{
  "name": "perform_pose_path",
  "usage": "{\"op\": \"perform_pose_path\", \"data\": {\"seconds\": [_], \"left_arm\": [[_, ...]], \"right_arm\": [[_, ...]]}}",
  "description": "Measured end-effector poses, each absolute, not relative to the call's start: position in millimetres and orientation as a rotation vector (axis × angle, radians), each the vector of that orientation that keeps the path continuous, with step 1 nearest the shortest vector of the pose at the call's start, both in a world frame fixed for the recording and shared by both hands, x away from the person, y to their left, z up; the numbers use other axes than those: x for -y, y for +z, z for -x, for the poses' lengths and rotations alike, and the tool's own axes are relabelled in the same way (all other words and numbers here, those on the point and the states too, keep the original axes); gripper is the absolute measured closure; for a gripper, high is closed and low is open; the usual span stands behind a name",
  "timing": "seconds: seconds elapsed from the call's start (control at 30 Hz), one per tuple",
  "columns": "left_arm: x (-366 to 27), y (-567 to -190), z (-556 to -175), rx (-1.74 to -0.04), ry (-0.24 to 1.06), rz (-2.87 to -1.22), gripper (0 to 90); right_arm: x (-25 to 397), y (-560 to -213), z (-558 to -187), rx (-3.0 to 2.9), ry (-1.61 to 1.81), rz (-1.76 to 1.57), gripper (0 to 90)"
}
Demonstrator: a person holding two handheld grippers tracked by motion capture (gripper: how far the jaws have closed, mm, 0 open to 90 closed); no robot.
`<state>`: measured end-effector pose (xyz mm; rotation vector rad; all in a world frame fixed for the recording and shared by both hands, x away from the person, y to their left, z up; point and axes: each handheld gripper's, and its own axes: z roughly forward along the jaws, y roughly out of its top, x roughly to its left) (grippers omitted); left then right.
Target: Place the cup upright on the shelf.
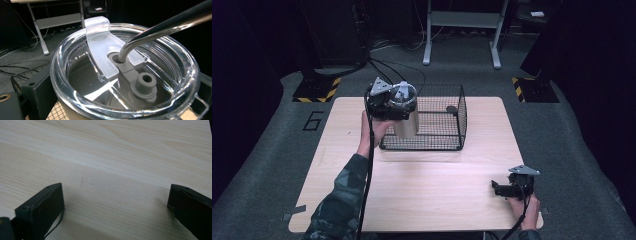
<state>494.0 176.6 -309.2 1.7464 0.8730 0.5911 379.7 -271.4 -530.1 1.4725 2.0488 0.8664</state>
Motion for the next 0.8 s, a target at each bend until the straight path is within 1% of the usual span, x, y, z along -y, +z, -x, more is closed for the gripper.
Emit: {"op": "perform_pose_path", "data": {"seconds": [0.47, 0.8], "left_arm": [[-171, -304, -514, -0.889, 0.600, -1.732, 3.8], [-168, -308, -527, -0.904, 0.635, -1.732, 3.8]], "right_arm": [[271, -530, -380, -2.051, 0.866, -1.473, 0.3], [271, -530, -380, -2.051, 0.866, -1.473, 0.3]]}}
